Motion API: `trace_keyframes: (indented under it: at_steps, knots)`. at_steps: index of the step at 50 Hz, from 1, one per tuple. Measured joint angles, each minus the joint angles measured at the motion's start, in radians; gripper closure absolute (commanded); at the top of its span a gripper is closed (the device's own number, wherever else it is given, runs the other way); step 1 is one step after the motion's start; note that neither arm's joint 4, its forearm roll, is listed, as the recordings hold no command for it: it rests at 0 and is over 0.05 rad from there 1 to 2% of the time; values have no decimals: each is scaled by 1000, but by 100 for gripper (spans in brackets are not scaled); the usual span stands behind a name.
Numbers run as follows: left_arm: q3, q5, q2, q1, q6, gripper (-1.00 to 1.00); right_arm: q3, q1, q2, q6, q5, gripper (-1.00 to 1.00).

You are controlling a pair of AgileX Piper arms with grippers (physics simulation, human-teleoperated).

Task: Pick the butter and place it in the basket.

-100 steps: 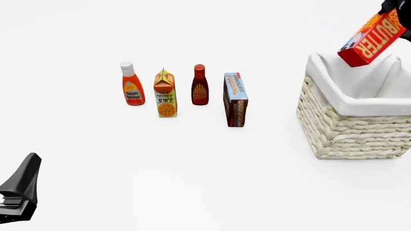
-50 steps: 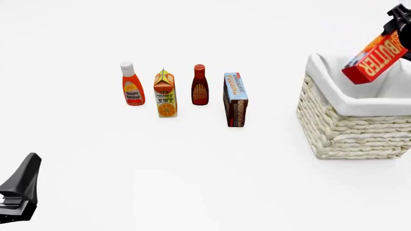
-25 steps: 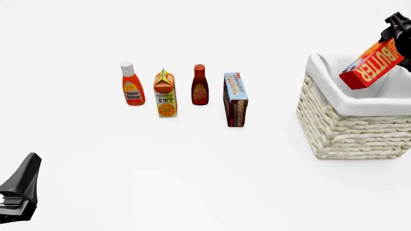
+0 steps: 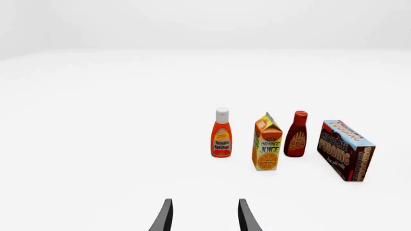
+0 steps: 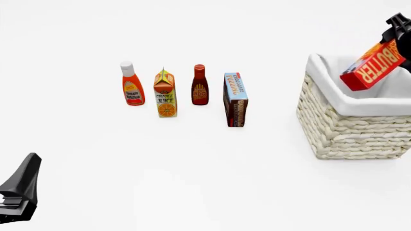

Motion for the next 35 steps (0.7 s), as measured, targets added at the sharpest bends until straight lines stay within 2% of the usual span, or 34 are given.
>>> trace_keyframes:
  at_steps: [35]
  knots:
    - [0,0,0,0,0,-100,75,-10,-48,-3,-30,100]
